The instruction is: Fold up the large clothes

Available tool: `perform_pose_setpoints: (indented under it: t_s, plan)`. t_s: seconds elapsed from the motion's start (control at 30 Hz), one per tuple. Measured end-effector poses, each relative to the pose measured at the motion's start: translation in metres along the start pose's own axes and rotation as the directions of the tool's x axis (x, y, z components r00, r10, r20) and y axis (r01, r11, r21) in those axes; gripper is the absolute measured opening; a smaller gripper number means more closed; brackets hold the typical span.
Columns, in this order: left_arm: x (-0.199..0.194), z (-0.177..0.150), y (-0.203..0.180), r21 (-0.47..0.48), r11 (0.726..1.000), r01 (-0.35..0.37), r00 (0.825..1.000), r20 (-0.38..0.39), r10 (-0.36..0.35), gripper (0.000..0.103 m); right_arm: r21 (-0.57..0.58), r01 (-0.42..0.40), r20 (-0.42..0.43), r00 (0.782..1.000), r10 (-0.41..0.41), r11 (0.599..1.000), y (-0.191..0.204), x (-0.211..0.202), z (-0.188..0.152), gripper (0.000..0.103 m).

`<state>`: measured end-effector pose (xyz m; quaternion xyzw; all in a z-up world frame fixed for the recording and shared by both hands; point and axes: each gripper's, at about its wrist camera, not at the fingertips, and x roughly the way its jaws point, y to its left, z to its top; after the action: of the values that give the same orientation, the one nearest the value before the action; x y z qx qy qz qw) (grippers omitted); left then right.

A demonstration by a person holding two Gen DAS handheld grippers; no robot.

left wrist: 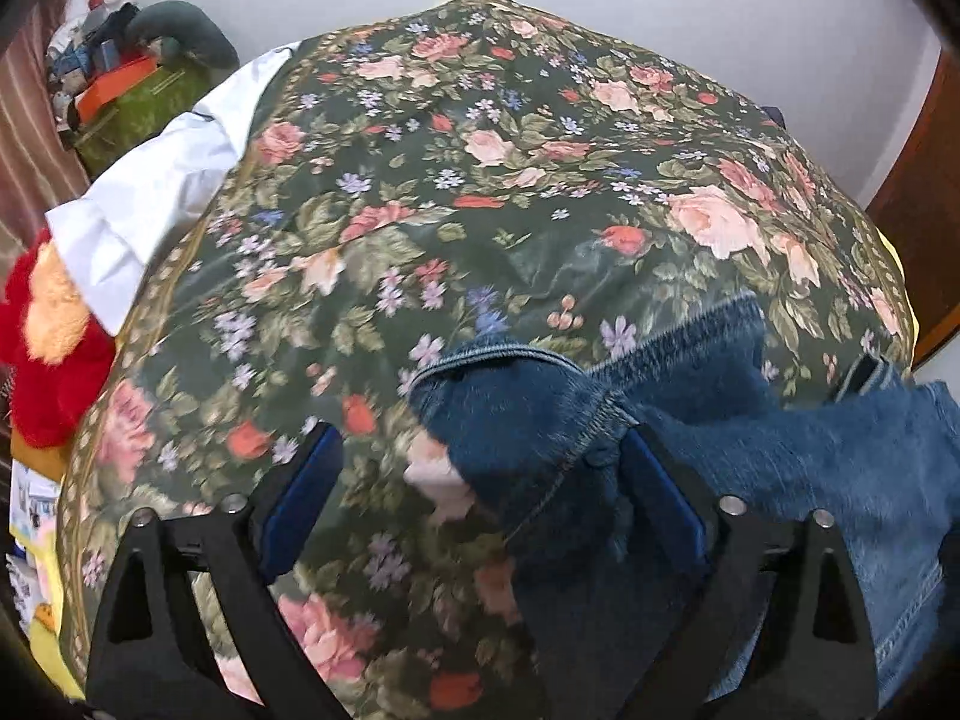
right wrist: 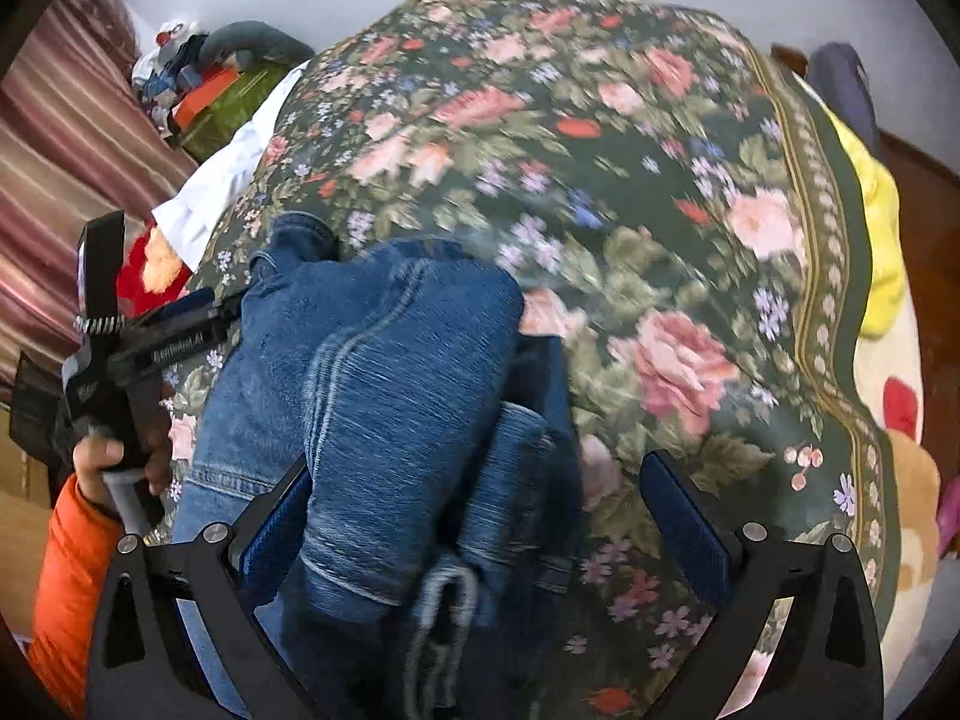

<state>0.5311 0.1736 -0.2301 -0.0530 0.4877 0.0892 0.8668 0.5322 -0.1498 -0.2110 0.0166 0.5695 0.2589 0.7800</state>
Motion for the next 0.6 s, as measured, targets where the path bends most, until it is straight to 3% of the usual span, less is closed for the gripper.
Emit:
perform_pose_setpoints:
  t_s: [0.13,0.3,0.43,0.6]
  plan:
    - [0.004,0.002,-0.005,0.038,0.999,-0.032,0.999,0.008,0.032,0.103,0.008,-0.018,0.020,1.000,0.017,1.000,-0.004,-0.007,-0.011,0.103]
    - [-0.033,0.001,0.001,0.087,0.991,-0.101,0.993,0.066,0.096,0.103,0.010,0.001,0.026,1.000,-0.001,1.000,-0.007,-0.026,-0.020,0.103]
    - [-0.077,-0.008,0.008,0.124,0.989,-0.085,0.989,0.127,0.069,0.103,-0.019,0.038,-0.003,0.999,-0.039,0.999,-0.003,-0.041,-0.029,0.103]
    - [-0.131,-0.031,0.010,0.158,0.986,-0.055,0.979,0.201,0.022,0.103,-0.102,0.147,0.060,0.988,-0.141,0.984,0.017,-0.070,-0.044,0.103]
